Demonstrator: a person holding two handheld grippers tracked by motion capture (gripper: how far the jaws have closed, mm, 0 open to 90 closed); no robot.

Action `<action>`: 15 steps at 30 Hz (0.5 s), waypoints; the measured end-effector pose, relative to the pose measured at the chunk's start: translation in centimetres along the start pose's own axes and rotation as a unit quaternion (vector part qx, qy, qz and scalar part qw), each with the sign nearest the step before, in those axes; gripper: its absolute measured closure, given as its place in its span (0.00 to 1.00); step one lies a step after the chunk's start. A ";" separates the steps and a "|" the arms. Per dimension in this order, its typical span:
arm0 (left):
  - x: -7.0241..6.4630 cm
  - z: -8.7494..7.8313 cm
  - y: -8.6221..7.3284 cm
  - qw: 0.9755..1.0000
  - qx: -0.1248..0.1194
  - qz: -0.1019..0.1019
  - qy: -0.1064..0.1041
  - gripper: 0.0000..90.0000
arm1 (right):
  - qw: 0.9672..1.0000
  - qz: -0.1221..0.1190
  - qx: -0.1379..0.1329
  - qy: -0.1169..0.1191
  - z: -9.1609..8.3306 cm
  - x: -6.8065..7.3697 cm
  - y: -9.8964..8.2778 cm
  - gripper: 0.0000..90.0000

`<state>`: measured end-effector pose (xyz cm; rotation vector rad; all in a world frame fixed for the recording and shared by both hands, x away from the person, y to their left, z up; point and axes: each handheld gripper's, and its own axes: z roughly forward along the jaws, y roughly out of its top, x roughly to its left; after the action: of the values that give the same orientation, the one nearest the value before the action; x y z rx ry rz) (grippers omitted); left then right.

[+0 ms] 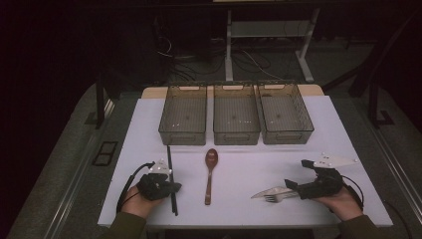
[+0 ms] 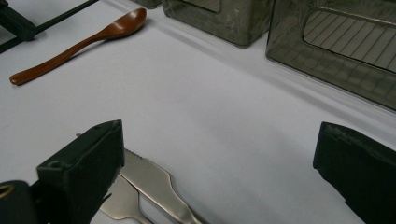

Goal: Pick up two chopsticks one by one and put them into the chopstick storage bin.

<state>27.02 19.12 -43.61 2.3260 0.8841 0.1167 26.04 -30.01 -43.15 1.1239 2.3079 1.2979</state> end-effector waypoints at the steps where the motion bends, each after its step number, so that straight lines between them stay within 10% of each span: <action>1: 0.1 -0.1 -0.1 1.000 0.000 -0.002 0.002 0.99 | 1.000 0.000 0.000 0.000 0.0 0.0 0.0 0.02; 15: 1.3 -1.7 -1.4 0.999 0.008 -0.018 0.048 0.99 | 1.000 -0.001 0.000 0.000 0.0 0.0 0.0 0.02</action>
<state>26.73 21.69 -43.29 2.3340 0.9759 0.2076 26.07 -30.02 -43.16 1.1219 2.3094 1.2964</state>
